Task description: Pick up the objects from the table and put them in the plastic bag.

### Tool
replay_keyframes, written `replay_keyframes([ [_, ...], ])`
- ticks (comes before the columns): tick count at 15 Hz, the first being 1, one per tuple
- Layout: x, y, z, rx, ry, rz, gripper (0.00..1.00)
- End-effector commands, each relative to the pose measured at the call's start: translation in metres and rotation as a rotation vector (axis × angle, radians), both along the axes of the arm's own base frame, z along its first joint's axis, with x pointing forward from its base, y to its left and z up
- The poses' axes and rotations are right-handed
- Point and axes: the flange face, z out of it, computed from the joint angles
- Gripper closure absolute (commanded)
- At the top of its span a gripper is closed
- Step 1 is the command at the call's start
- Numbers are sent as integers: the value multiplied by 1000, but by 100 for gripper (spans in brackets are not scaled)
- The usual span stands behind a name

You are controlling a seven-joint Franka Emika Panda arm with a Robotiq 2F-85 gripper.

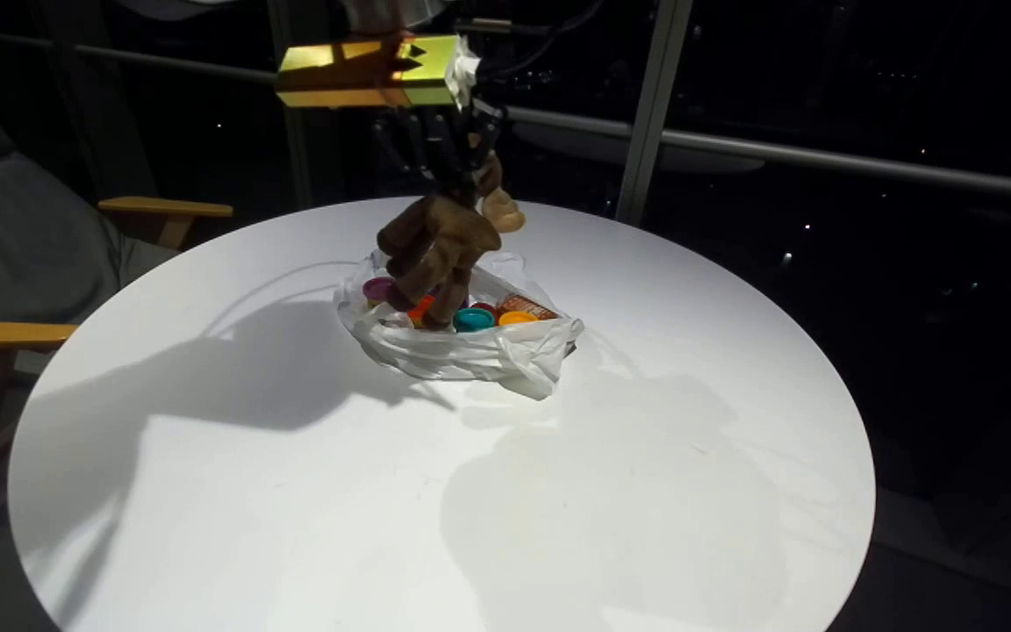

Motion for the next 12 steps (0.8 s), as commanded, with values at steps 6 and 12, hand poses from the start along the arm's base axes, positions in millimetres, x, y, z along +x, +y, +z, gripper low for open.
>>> replay_keyframes([
  [6,3,64,-25,-39,-184,349,95],
  [12,-2,39,-68,-123,-132,460,94],
])
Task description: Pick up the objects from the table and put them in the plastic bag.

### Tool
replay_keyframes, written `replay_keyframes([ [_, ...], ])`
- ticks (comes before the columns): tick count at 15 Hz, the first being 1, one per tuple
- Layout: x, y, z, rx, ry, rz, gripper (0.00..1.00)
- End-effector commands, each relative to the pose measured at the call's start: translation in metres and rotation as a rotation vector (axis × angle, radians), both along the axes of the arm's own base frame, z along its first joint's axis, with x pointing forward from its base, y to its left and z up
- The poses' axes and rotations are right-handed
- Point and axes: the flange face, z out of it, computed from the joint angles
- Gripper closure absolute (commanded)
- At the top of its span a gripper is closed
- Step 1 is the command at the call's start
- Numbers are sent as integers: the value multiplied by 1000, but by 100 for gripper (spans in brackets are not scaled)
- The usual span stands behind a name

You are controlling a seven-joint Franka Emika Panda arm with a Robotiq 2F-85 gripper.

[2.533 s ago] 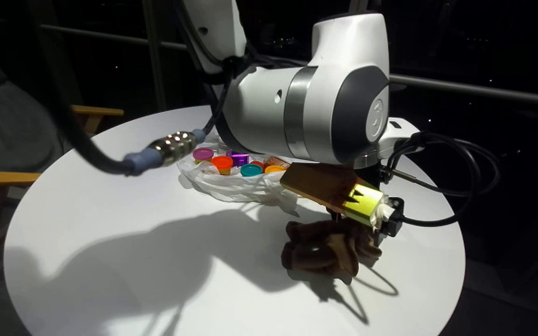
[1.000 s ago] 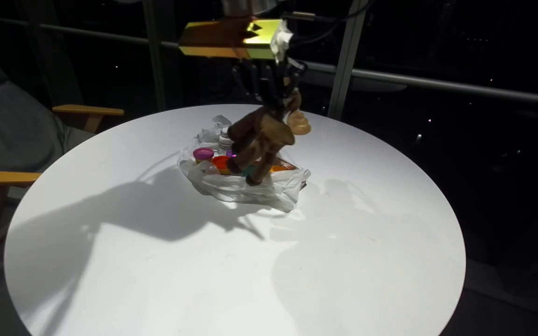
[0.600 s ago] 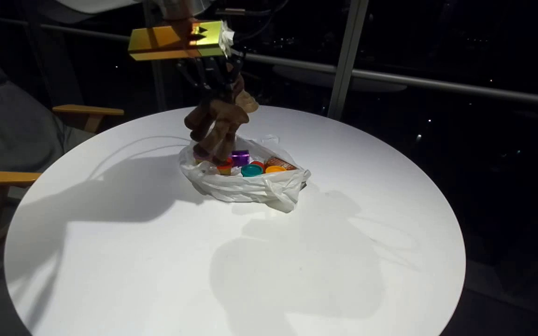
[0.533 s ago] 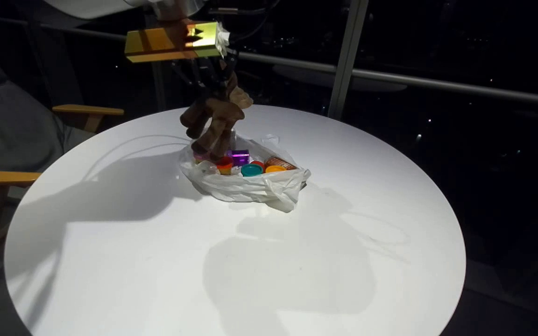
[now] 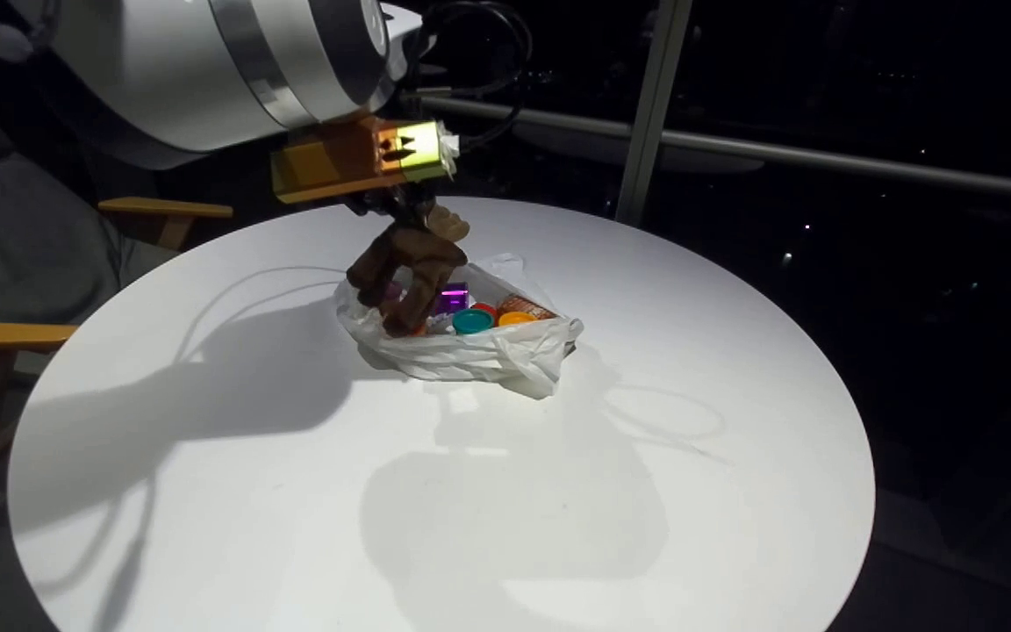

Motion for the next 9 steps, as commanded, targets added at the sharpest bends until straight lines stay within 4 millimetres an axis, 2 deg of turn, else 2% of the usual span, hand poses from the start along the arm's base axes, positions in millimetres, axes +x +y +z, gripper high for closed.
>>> replay_keyframes([
  [1,3,-16,-11,-62,-15,81,94],
  [5,7,-26,-28,-129,5,124,94],
  [9,23,-23,-30,-105,-14,79,95],
])
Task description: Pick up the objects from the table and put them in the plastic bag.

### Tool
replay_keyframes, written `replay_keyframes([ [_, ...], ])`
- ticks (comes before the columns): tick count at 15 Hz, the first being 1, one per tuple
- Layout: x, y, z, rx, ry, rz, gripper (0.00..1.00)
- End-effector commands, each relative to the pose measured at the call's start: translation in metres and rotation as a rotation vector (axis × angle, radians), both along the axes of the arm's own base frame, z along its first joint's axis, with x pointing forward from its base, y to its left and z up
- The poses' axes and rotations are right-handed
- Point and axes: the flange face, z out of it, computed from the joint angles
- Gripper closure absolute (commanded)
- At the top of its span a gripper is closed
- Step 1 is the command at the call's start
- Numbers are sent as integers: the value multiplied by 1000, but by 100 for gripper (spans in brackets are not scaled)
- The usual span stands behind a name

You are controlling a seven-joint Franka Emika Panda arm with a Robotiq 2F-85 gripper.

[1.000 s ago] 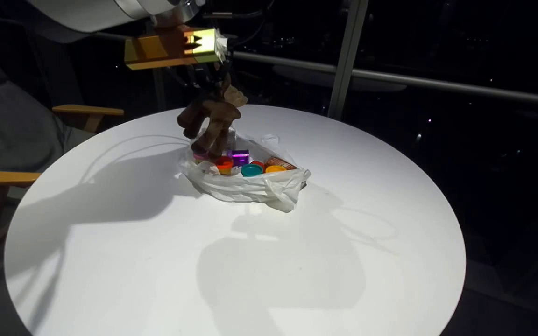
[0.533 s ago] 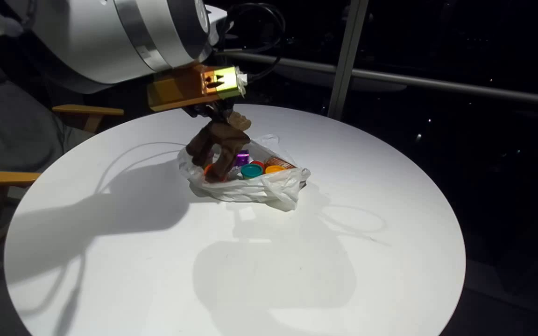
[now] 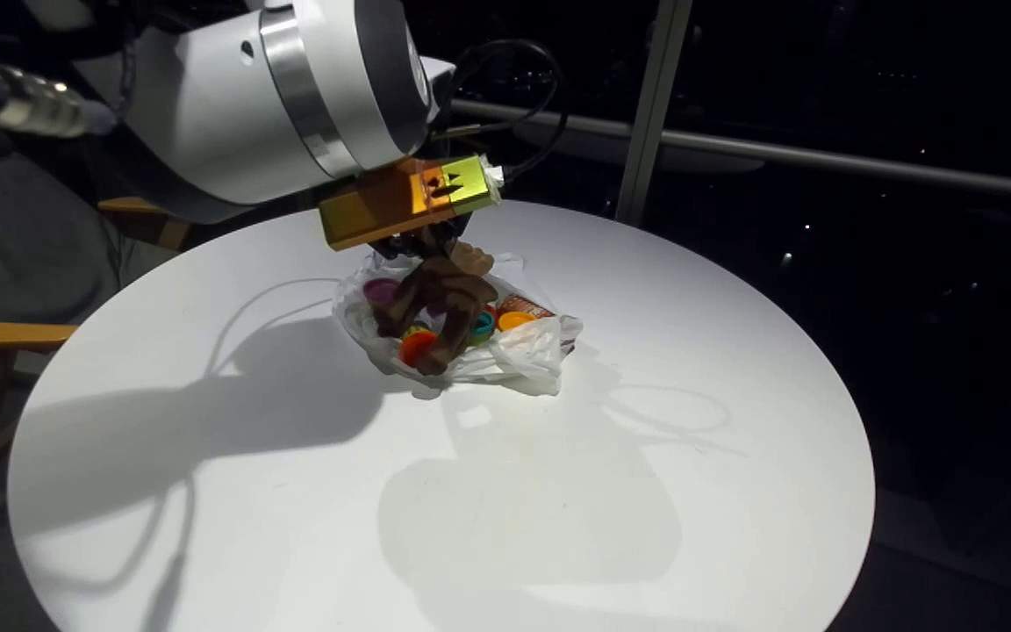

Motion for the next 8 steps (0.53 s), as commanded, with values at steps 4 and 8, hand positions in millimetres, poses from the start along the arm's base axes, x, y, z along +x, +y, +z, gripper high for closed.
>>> replay_keyframes([
  [4,41,28,10,13,-87,-2,91],
  [8,50,37,-8,-77,-59,29,56],
])
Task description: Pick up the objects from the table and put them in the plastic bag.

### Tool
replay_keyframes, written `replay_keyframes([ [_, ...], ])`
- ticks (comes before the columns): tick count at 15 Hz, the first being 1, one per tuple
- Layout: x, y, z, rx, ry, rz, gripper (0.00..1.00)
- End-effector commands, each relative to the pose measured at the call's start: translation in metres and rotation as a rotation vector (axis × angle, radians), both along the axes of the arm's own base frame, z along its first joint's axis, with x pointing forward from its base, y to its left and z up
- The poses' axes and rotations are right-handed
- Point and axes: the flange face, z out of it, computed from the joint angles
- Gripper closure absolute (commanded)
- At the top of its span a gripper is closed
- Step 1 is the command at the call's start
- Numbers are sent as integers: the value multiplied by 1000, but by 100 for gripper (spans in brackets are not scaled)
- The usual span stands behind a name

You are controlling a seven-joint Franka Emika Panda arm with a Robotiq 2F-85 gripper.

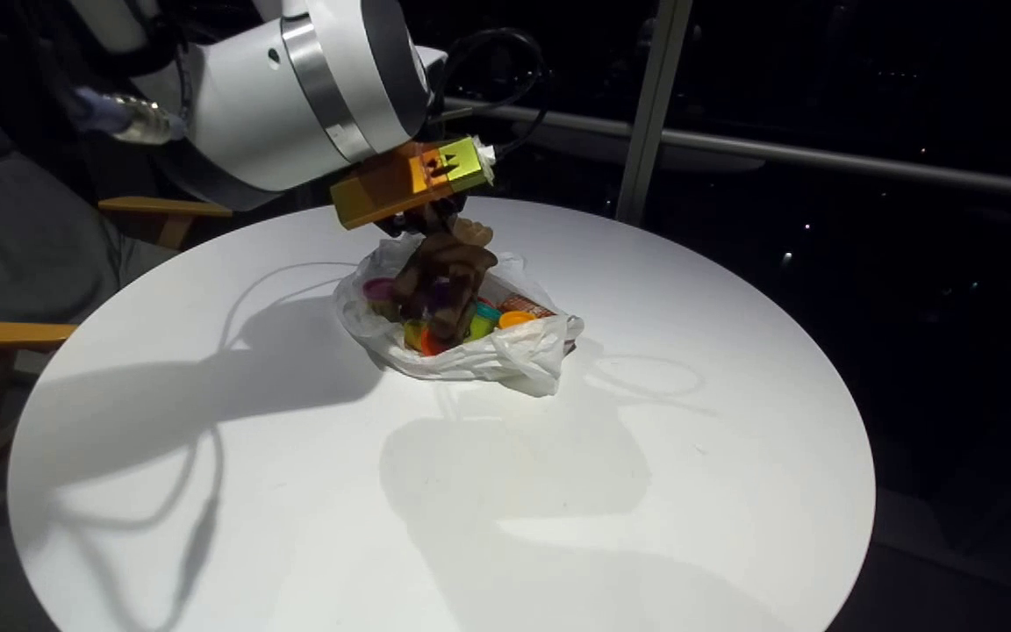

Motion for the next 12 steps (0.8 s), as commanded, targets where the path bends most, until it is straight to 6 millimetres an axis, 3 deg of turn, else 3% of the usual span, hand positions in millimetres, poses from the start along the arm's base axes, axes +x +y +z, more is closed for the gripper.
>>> replay_keyframes([
  [1,11,5,-12,-75,16,11,48],
  [5,7,1,-9,-99,56,-18,17],
  [7,10,1,8,-72,39,-55,2],
  [12,35,6,82,63,-118,-173,0],
])
